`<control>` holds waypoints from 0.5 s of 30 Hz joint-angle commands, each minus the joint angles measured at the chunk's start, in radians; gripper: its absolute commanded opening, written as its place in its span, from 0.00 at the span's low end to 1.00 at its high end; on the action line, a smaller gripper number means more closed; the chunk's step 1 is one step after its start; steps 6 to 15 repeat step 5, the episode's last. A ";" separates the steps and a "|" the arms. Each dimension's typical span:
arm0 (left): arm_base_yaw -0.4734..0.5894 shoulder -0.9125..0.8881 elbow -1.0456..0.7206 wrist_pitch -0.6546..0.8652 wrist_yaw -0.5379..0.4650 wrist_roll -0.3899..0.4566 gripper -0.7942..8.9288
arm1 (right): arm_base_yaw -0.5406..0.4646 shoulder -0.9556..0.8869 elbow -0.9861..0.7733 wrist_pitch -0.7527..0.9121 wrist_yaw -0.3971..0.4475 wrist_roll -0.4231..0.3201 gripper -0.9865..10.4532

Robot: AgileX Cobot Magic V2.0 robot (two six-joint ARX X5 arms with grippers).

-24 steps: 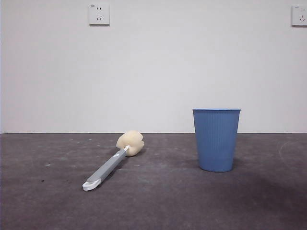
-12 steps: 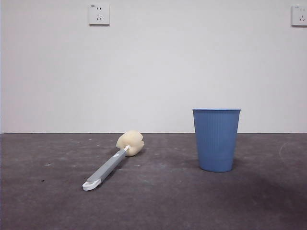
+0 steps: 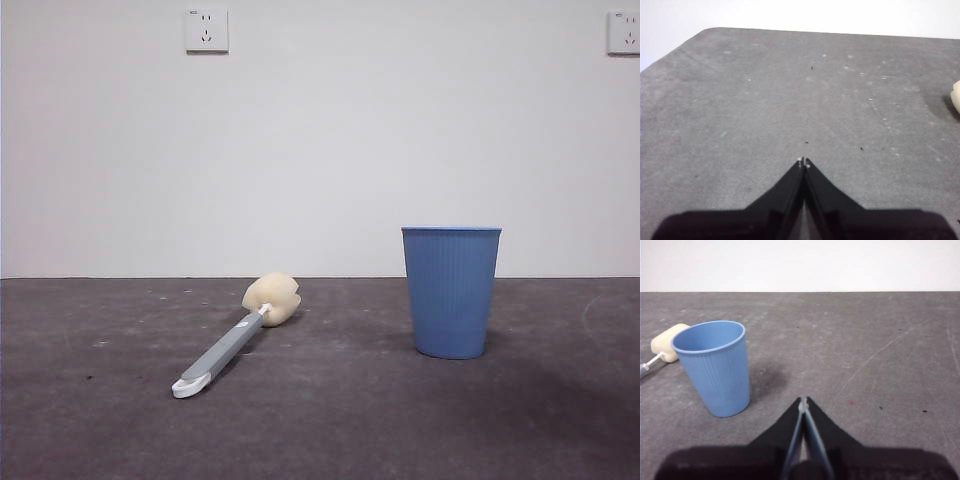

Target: Pick up the cup brush,pick up the cup,insert the brush into the cup,clean the cup,put the cup brush back,put the cup back to the fixed position on the table

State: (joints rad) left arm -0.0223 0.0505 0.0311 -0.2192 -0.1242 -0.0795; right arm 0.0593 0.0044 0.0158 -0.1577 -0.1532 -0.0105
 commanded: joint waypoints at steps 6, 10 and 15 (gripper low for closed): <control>0.002 -0.003 -0.012 0.001 -0.002 -0.006 0.08 | 0.000 -0.003 -0.009 -0.008 0.003 0.012 0.09; 0.002 -0.003 -0.012 0.001 -0.002 -0.006 0.08 | 0.000 -0.003 -0.009 -0.008 0.003 0.012 0.09; 0.002 -0.003 -0.012 0.001 -0.002 -0.006 0.08 | 0.000 -0.003 -0.009 -0.008 0.003 0.012 0.09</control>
